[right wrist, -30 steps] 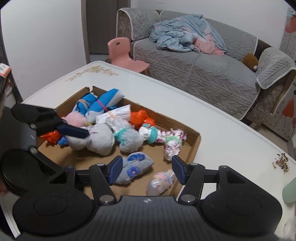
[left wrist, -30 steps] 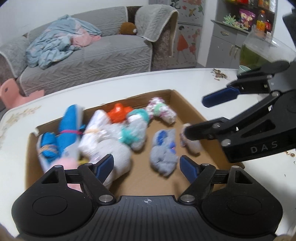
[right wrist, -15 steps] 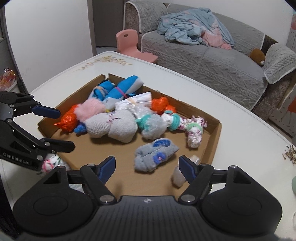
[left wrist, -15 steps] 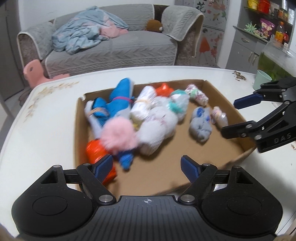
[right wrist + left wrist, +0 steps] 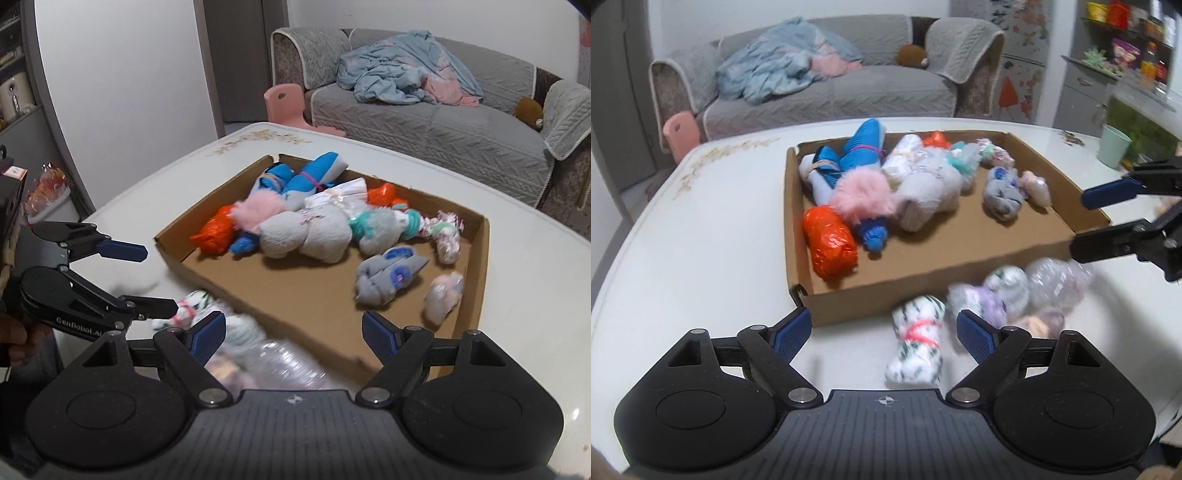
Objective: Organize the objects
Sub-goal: 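Grasp the white floral bundle with left tool while right grasps large bubble-wrapped bundle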
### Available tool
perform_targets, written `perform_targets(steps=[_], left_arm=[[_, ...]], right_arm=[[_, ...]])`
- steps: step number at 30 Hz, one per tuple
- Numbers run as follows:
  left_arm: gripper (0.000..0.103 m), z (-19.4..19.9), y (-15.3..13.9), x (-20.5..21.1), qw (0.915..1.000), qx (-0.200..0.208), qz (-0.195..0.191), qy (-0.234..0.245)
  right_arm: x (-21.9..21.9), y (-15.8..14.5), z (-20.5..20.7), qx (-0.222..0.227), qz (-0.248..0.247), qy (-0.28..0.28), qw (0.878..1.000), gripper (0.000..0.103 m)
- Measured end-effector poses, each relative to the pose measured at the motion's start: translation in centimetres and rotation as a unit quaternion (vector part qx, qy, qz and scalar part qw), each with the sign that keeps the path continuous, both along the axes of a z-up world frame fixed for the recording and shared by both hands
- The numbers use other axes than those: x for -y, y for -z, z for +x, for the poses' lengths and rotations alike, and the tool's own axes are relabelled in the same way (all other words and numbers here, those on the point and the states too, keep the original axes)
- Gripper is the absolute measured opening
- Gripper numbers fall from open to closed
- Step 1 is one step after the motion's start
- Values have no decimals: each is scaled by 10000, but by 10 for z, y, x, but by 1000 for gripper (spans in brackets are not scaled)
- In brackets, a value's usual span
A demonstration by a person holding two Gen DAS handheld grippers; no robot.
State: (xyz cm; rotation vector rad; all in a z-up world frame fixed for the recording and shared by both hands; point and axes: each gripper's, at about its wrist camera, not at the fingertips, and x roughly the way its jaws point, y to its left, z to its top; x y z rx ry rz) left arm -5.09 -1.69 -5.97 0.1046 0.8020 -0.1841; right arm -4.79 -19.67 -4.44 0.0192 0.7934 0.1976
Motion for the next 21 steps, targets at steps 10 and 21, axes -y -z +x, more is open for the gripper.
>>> perform_targets(steps=[10,21], left_arm=[[90,-3,24,4,10000,-17,-21,24],[71,3,41,10,9993,169,-152,302]], right_arm=[[0,20,-18,-2,508,232,9984,79],[12,48,-5,-219,885,403,9950,71]])
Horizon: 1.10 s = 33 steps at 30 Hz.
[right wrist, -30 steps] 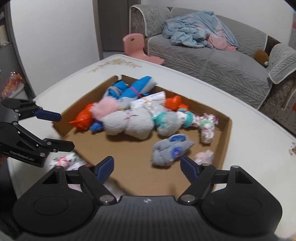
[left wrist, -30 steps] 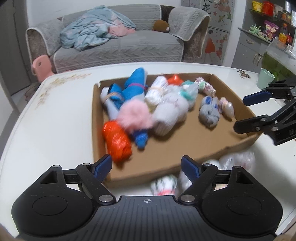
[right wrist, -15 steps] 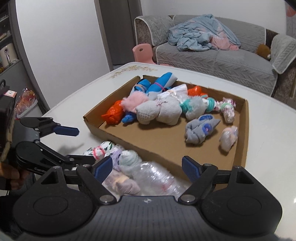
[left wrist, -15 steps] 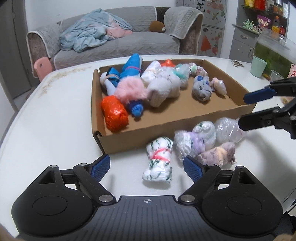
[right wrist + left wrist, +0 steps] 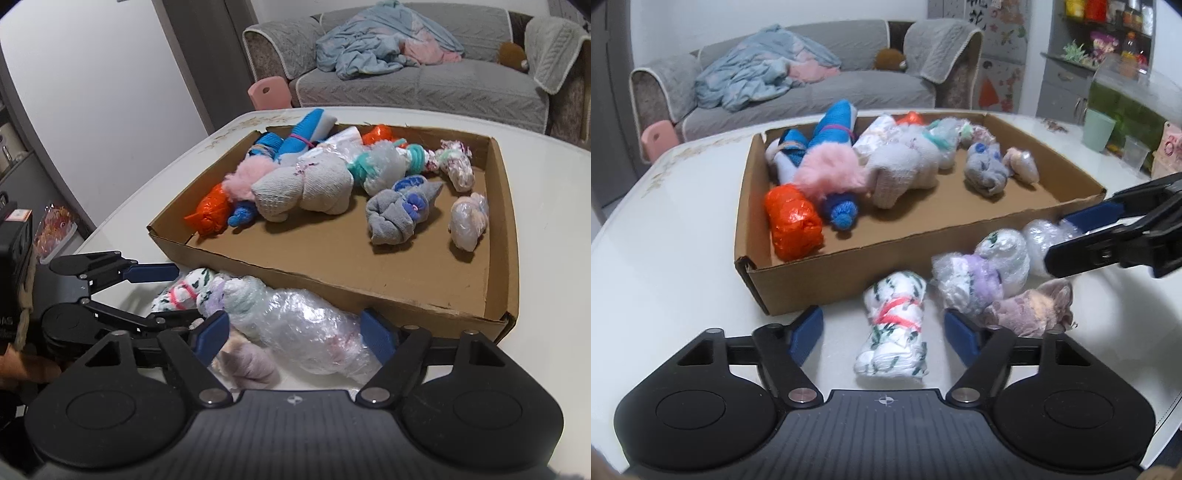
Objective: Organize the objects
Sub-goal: 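Grasp the white floral bundle with left tool while right grasps large bubble-wrapped bundle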
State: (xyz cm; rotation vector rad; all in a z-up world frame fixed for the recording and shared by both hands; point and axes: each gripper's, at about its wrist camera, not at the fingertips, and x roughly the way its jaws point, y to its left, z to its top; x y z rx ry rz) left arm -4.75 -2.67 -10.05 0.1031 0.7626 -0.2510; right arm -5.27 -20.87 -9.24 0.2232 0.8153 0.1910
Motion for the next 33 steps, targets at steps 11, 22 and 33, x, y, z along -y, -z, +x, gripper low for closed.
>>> perform_targets(steps=[11,22,33], left_arm=[[34,-17,-5,-7,9999,-20,64,155],[56,-17,-3,-11,9999,5,49,101],[31,-21,-21,-18,9994,-226,-229,90]], right_arm=[[-1,-6,-26,-20,-299,-276,9992,50],[-7,6,-16,-9,-983,-704,9927,50],[8,-8,-40,18,-923,-587,9940,33]])
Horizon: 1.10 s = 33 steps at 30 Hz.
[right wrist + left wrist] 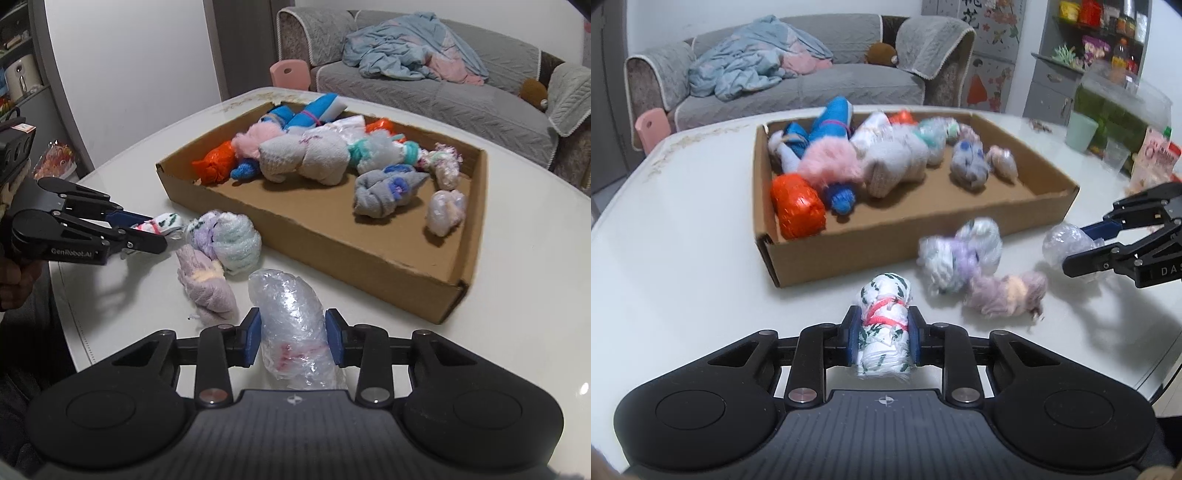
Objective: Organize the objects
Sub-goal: 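Grasp the white floral bundle with left tool while right grasps large bubble-wrapped bundle, then carry both bundles into the tray and lower them beside the pink fluffy bundle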
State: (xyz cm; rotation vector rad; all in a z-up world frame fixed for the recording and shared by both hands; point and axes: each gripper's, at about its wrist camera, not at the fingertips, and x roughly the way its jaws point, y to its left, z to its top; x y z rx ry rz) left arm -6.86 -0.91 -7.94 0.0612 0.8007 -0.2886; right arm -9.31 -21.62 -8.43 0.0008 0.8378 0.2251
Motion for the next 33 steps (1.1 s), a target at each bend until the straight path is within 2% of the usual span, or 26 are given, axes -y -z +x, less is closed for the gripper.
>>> perform_targets(steps=[11,19,24,31,33], left_arm=[[31,22,-69,-24,9990,173,-285,-291],[32,59,-97,-8,9981,167,-574,-165],[32,85,-90,24,9978,-49,-642,157],[32,112,-51,57,9958,-543,-597,423],[32,118,-39,61,9961,-615,-453,441]], right_arm=[[21,-66,11,657,172,170,9975,33],[17,-84,52,742,325,96,9967,34],[14,-82,72,611,311,75,9976,34],[15,-58,91,218,341,170,9990,34],[16,-52,93,139,359,206,9990,34]])
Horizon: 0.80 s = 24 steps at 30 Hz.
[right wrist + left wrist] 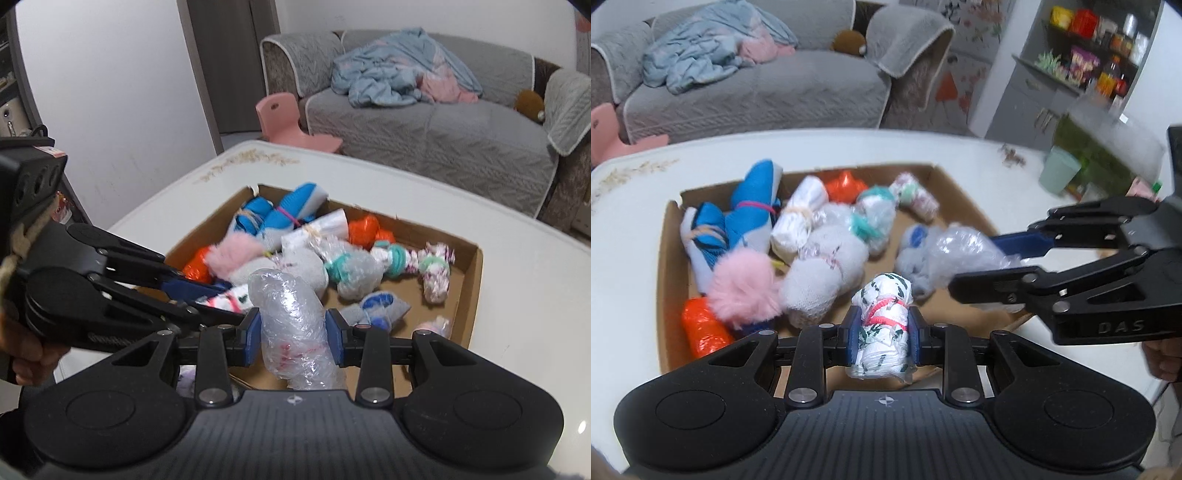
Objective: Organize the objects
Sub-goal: 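Carry both bundles into the tray and lower them beside the pink fluffy bundle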
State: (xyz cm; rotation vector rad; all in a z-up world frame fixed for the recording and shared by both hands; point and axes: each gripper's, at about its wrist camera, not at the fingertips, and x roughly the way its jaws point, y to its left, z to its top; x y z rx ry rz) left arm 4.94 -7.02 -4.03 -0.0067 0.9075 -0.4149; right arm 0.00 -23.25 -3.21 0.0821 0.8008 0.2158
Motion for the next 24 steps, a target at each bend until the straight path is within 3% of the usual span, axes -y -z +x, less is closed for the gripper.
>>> perform_targets(steps=[10,15,24], left_arm=[[32,6,34,-27,9970,-93,735,-245],[32,5,40,-48,9956,-58,697,-627],[32,1,38,-47,9945,163,758,-709]], right_arm=[[-16,21,19,-300,0,-217,9993,34],[-39,33,34,-419,-178,-467,9979,34],[-57,39,53,-519,-350,-531,9966,34]])
